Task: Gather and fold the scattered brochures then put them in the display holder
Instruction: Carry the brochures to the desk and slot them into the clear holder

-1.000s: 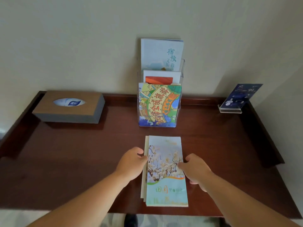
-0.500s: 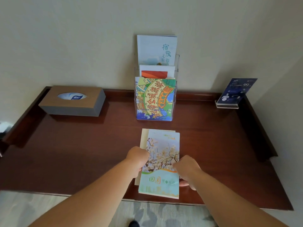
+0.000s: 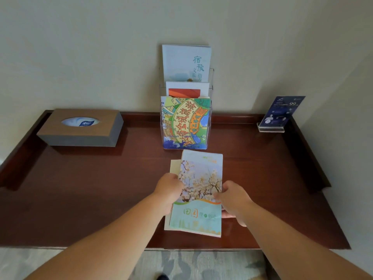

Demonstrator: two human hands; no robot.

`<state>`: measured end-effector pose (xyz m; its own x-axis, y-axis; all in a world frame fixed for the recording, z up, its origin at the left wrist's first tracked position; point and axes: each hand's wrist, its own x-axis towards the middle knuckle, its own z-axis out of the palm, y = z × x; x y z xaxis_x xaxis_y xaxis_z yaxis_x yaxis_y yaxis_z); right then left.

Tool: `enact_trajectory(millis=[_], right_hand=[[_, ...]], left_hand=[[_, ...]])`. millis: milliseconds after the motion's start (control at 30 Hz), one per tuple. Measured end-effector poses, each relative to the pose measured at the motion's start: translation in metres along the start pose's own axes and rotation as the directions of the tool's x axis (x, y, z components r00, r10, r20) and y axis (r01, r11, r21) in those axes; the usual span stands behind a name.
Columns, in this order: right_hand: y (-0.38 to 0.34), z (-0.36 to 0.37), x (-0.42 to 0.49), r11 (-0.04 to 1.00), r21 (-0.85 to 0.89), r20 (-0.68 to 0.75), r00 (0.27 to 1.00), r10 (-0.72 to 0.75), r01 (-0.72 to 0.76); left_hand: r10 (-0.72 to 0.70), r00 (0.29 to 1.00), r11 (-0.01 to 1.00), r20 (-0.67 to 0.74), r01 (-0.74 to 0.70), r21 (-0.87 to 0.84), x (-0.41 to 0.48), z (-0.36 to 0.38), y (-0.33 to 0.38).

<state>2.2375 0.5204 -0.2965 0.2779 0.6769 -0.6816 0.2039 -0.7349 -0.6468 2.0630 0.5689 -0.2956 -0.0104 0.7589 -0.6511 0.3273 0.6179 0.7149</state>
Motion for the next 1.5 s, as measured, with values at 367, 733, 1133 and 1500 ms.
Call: enact_trajectory(millis=[367, 733, 1133, 1500], right_hand=[[-0.046, -0.01, -0.026, 0.832, -0.207, -0.173, 0.818, -0.548, 0.514], [-0.037, -0.003, -0.021, 0.823, -0.279, -0.143, 0.826, -0.545, 0.495], [-0.165, -0.034, -0.044, 0.645, -0.338, -0.22, 0.609, -0.762, 0.685], [-0.323, -0.084, -0.022, 0.426, -0.411, -0.253, 0.348, -0.903, 0.806]], left_hand=[[0.409, 0.912, 0.91, -0.023, -0.409, -0.069, -0.037, -0.037, 0.043], [0.5, 0.86, 0.848, 0.101, -0.51, 0.141, -0.036, -0.045, 0.032], [0.663, 0.748, 0.693, 0.032, -0.63, 0.351, -0.037, -0.099, 0.157], [0.783, 0.6, 0.611, -0.163, -0.693, 0.383, -0.018, -0.124, 0.307]])
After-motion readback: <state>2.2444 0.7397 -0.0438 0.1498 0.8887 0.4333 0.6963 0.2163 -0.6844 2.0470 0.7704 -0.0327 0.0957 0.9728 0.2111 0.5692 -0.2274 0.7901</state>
